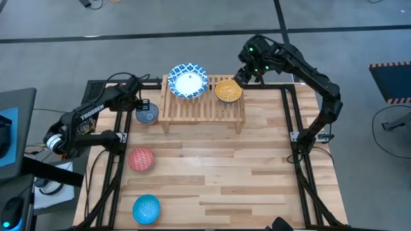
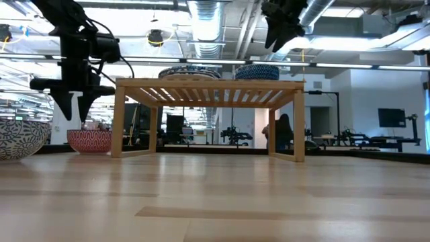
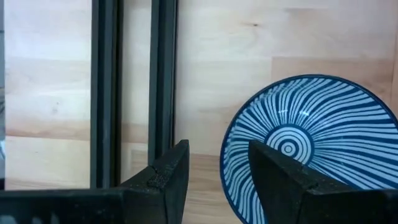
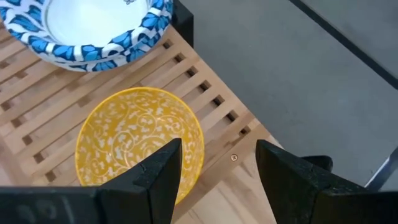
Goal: Place and stack bowls onto a shelf
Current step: Stack the dark blue bowl on top of the yellow bowl on the shelf, then adjust the stack of white bowls on the shelf
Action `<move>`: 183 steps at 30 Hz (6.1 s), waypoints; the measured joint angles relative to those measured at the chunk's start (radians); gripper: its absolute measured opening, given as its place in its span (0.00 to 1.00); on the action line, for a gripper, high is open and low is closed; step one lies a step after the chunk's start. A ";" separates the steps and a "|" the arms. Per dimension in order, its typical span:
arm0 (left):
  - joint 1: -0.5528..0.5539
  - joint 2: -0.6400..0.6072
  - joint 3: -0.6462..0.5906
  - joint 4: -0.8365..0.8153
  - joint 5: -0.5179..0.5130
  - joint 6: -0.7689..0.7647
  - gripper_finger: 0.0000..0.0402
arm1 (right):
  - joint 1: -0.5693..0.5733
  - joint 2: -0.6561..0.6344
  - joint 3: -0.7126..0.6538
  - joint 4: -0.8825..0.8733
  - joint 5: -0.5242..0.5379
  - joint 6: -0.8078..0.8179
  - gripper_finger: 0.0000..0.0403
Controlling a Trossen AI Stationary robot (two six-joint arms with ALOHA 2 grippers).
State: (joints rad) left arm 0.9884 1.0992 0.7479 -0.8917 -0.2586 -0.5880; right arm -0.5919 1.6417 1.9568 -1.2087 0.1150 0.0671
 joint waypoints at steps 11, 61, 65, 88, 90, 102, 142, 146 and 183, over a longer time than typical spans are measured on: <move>0.015 0.000 -0.105 0.082 0.101 -0.049 0.38 | 0.000 0.000 0.000 -0.004 0.000 -0.016 0.58; -0.390 -0.330 0.347 0.147 -0.113 0.145 0.01 | 0.337 0.000 0.000 0.516 -0.069 0.194 0.54; -0.510 -0.226 0.367 0.250 -0.191 0.221 0.00 | 0.386 0.000 0.000 0.583 0.070 0.181 0.54; -0.940 0.469 0.974 0.438 -0.749 1.073 0.00 | 0.530 0.000 0.000 0.536 0.387 -0.350 0.56; -0.950 0.497 1.007 0.433 -0.749 1.126 0.00 | 0.524 0.000 0.000 0.463 0.389 -0.353 0.56; -0.971 0.526 1.044 0.435 -0.711 1.228 0.01 | 0.511 -0.001 0.002 0.301 0.474 -0.348 0.50; -0.961 0.509 1.048 0.465 -0.642 0.653 0.24 | 0.351 0.003 -0.003 0.272 0.449 -0.238 0.14; -0.925 0.486 1.047 0.369 -0.632 0.586 0.33 | 0.193 0.001 -0.002 0.153 0.255 -0.086 0.14; -0.848 0.401 1.045 -0.410 -0.330 0.269 0.39 | -0.010 0.169 0.001 0.089 -0.055 0.059 0.59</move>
State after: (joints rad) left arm 0.1402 1.4999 1.7924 -1.3021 -0.5885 -0.3194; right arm -0.6020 1.8111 1.9579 -1.1200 0.0605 0.1258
